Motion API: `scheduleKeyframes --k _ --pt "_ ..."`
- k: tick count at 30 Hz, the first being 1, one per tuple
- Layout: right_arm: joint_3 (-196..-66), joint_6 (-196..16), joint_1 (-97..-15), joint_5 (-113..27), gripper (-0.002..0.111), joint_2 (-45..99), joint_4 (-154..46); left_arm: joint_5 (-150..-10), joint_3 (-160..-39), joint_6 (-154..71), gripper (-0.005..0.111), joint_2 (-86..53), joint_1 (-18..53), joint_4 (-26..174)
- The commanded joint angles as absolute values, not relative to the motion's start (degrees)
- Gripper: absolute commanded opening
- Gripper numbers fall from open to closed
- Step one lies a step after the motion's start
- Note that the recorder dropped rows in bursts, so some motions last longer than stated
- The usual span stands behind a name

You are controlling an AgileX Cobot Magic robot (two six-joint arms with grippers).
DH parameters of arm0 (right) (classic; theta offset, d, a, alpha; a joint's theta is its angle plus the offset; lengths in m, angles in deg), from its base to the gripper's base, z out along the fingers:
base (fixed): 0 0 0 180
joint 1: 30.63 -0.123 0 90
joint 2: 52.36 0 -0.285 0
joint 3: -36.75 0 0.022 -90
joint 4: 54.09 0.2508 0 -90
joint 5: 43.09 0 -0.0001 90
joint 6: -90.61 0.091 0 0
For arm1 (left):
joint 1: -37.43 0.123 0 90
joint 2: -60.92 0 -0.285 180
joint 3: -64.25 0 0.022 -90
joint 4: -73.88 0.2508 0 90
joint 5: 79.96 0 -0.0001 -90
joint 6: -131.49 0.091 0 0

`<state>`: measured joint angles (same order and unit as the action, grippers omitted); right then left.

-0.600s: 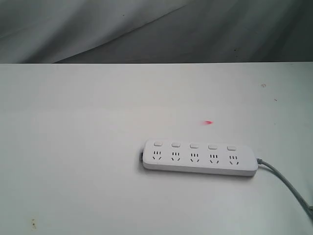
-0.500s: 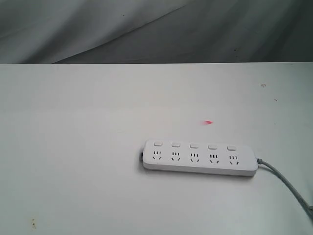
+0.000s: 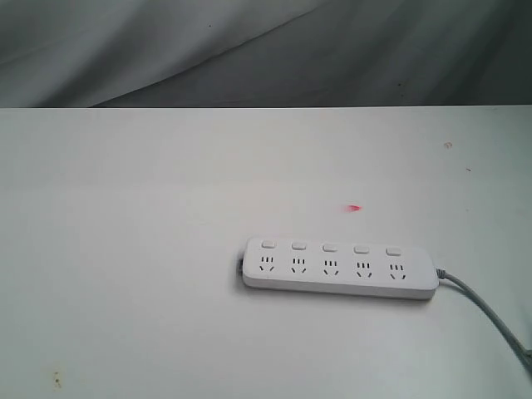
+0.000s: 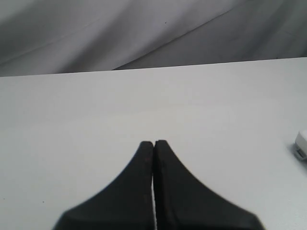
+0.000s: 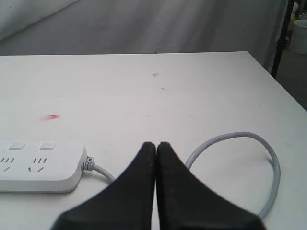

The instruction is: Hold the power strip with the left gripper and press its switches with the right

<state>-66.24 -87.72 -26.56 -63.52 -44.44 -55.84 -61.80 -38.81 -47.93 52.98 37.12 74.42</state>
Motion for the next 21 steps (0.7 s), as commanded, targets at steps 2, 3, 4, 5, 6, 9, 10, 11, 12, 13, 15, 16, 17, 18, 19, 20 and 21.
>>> scheduleKeyframes --k 2,3,4,5,6,9,10,11,12,13,15,16,17,18,19,20,21 --pt "-66.0 -87.6 -26.1 -62.7 0.000 -44.6 -55.6 -62.2 -38.5 -48.0 0.000 53.1 36.9 74.5" --pt "-66.0 -87.6 -26.1 -62.7 0.000 -44.6 -55.6 -62.2 -38.5 -48.0 0.000 53.1 36.9 73.5" --pt "-66.0 -87.6 -26.1 -62.7 0.000 -44.6 -55.6 -62.2 -38.5 -48.0 0.000 53.1 36.9 72.3" --pt "-66.0 -87.6 -26.1 -62.7 0.000 -44.6 -55.6 -62.2 -39.1 -48.0 0.000 53.1 36.9 70.4" --pt "-66.0 -87.6 -26.1 -62.7 0.000 -44.6 -55.6 -62.2 -40.4 -48.0 0.000 53.1 36.9 69.2" --pt "-66.0 -87.6 -26.1 -62.7 0.000 -44.6 -55.6 -61.9 -44.8 -48.0 0.000 53.1 36.9 69.0" --pt "-66.0 -87.6 -26.1 -62.7 0.000 -44.6 -55.6 -62.1 -46.8 -47.5 0.000 52.7 36.9 69.4" --pt "-66.0 -87.6 -26.1 -62.7 0.000 -44.6 -55.6 -62.1 -49.1 -46.5 0.000 51.3 36.9 69.7" --pt "-66.0 -87.6 -26.1 -62.7 0.000 -44.6 -55.6 -62.1 -51.5 -45.6 0.000 49.5 36.9 70.0" --pt "-66.0 -87.6 -26.1 -62.7 0.000 -44.6 -55.6 -62.1 -53.6 -44.7 0.000 47.7 36.9 70.3" --pt "-66.0 -87.6 -26.1 -62.7 0.000 -44.6 -55.6 -62.1 -59.2 -42.5 0.000 42.1 36.9 70.4" --pt "-66.0 -87.6 -26.1 -62.7 0.000 -44.6 -55.6 -62.0 -61.6 -41.5 0.000 39.5 36.9 70.4" --pt "-66.0 -87.6 -26.1 -62.7 0.000 -44.6 -55.6 -61.8 -64.7 -40.2 0.000 36.1 36.9 70.4" --pt "-66.0 -87.6 -26.1 -62.7 0.000 -44.6 -55.6 -61.8 -67.9 -39.1 0.000 32.4 36.9 70.2" --pt "-66.0 -87.6 -26.1 -62.7 0.000 -44.6 -55.6 -61.8 -71.0 -38.2 0.000 28.7 36.9 69.8" --pt "-66.0 -87.6 -26.1 -62.7 0.000 -44.6 -55.6 -61.7 -74.1 -37.0 0.000 25.0 36.9 69.4" --pt "-66.0 -87.6 -26.1 -62.7 0.000 -44.6 -55.6 -61.5 -77.2 -35.7 0.000 21.3 36.9 68.6"
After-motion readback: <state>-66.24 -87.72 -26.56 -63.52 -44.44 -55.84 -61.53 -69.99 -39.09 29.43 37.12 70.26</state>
